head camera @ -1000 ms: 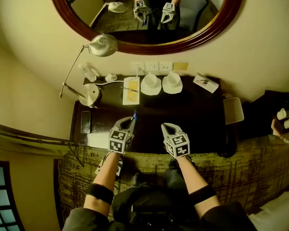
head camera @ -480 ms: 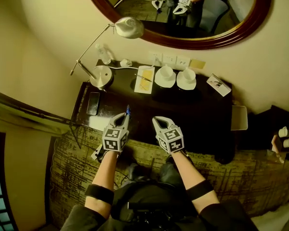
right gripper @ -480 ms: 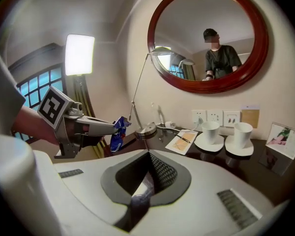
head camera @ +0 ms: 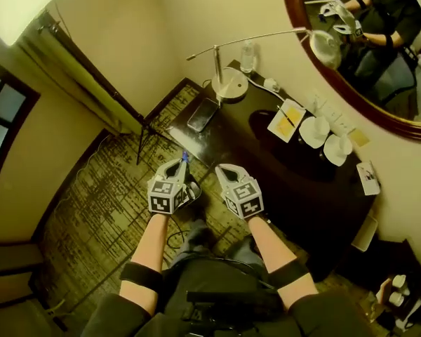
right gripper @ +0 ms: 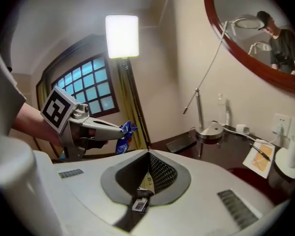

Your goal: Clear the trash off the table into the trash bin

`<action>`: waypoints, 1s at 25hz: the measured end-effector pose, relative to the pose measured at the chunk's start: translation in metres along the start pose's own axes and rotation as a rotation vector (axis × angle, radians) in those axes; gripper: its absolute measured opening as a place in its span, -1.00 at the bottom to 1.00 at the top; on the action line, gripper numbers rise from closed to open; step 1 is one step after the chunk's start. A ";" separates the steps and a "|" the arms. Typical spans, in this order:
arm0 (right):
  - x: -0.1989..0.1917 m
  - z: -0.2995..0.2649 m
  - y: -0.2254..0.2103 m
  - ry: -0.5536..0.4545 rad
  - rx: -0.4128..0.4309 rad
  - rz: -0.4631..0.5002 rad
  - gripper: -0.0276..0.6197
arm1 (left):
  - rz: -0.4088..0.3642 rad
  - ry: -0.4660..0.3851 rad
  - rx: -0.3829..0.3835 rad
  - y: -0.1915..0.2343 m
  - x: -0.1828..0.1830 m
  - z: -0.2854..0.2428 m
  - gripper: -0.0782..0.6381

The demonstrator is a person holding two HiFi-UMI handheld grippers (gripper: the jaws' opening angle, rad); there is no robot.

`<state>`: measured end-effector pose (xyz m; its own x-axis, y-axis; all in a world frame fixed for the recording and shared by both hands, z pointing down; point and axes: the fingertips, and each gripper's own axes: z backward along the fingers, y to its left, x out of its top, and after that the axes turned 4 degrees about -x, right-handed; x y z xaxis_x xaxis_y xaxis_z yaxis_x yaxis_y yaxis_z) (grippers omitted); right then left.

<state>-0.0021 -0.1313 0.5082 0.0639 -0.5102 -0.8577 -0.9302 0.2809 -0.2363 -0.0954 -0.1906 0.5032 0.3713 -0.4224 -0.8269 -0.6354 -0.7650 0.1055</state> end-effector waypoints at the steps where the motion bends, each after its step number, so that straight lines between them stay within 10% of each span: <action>1: 0.002 -0.013 0.017 0.009 0.039 0.020 -0.91 | 0.020 -0.003 0.034 0.016 -0.006 0.013 -0.77; 11: -0.012 -0.107 0.138 0.094 0.281 0.159 -0.91 | 0.145 0.032 0.225 0.124 -0.083 0.091 -0.77; 25: -0.144 -0.218 0.143 0.333 0.324 0.211 -0.91 | 0.306 0.202 0.150 0.158 -0.234 0.009 -0.77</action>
<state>-0.2234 -0.1943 0.6973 -0.2810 -0.6317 -0.7225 -0.7474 0.6163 -0.2481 -0.2887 -0.2082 0.7083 0.2659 -0.7186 -0.6426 -0.8236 -0.5157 0.2360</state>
